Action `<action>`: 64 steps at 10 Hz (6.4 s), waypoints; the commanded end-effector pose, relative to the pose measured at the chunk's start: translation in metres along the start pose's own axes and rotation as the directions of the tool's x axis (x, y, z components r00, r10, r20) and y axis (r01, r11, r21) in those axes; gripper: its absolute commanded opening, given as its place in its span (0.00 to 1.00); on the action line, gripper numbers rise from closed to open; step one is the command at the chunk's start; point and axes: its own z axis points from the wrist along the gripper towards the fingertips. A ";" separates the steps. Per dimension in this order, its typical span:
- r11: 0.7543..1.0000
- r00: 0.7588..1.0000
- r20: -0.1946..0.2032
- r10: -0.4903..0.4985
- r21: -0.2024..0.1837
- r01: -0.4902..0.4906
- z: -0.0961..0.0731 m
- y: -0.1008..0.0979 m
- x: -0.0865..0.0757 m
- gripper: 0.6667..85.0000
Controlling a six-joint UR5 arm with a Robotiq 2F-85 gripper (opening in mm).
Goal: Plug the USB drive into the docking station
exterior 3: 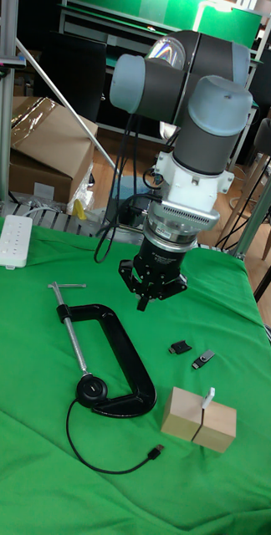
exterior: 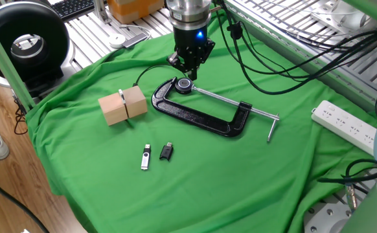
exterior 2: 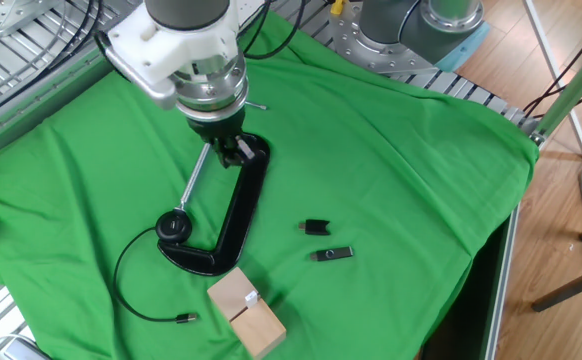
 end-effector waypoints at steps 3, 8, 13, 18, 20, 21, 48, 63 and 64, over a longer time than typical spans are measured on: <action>0.997 0.998 0.006 0.064 -0.045 -0.064 0.004 0.058 -0.036 0.01; 0.999 1.000 -0.019 -0.001 -0.040 0.000 0.011 0.073 -0.039 0.01; 0.993 0.992 -0.057 0.111 -0.023 -0.112 0.008 0.085 -0.043 0.04; 0.988 0.992 0.006 0.123 -0.099 -0.122 0.006 0.153 -0.092 0.39; 0.986 0.992 0.014 0.122 -0.115 -0.119 0.007 0.169 -0.092 0.44; 0.992 0.996 0.048 0.070 -0.109 -0.065 0.009 0.166 -0.101 0.57; 0.990 0.988 0.063 0.144 -0.021 -0.143 0.046 0.146 -0.103 0.49; 0.987 0.984 0.074 0.164 -0.015 -0.163 0.062 0.151 -0.109 0.40; 0.986 0.984 0.076 0.164 -0.019 -0.163 0.063 0.152 -0.109 0.40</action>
